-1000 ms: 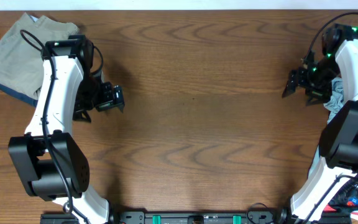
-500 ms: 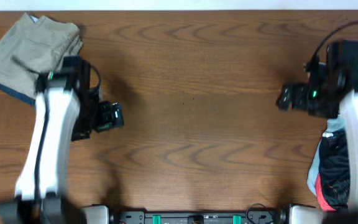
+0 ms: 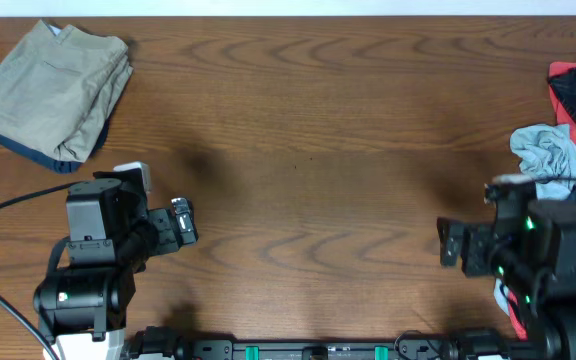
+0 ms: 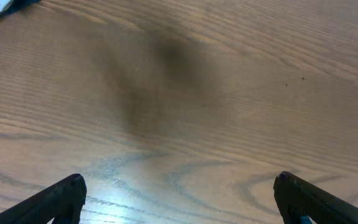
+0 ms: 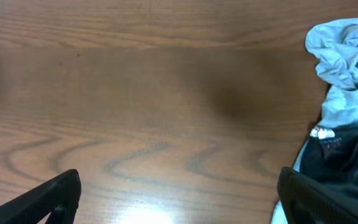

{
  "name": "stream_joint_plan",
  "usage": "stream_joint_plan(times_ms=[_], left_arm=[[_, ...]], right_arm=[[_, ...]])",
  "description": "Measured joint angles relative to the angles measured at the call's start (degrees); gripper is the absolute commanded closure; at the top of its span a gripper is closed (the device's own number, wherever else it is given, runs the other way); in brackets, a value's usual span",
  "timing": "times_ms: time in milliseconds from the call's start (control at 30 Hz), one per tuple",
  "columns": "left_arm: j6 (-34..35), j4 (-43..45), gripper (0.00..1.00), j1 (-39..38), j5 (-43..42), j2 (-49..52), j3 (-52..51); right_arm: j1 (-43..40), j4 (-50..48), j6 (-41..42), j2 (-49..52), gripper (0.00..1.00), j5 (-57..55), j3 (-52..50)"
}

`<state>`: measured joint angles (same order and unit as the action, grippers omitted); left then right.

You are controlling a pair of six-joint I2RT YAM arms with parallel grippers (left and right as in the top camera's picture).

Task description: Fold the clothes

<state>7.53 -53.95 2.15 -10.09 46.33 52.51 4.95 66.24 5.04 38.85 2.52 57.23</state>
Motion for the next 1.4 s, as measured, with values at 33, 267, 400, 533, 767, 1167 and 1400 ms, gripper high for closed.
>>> stream_joint_plan(times_ms=[33, 267, 400, 533, 767, 1167, 1400], left_arm=[[0.0, 0.0, 0.02, 0.0, 0.0, 0.0, 0.0], [0.0, 0.02, 0.02, 0.0, 0.0, 0.17, 0.0], [0.0, 0.02, 0.02, 0.0, 0.0, 0.17, 0.0], [0.0, 0.02, 0.02, 0.0, 0.0, 0.17, 0.0], [0.0, 0.02, 0.02, 0.0, 0.0, 0.17, 0.0], [0.0, 0.02, 0.02, 0.0, 0.02, 0.17, 0.0], [0.0, 0.04, 0.02, 0.0, 0.02, 0.17, -0.04]], right_arm=[[0.0, 0.59, 0.0, -0.83, 0.01, -0.02, 0.0], [0.0, 3.85, 0.0, -2.73, 0.01, -0.17, -0.07], [0.0, 4.09, 0.0, -2.75, 0.01, -0.24, -0.09], [0.0, 4.15, 0.0, -2.78, 0.01, -0.24, -0.09], [0.0, 4.28, 0.0, -4.59, 0.01, -0.46, -0.33], [-0.11, 4.26, -0.02, -15.43, 0.01, -0.98, -0.42], [-0.55, -11.82, -0.68, -25.27, 0.01, -1.97, -6.86]])
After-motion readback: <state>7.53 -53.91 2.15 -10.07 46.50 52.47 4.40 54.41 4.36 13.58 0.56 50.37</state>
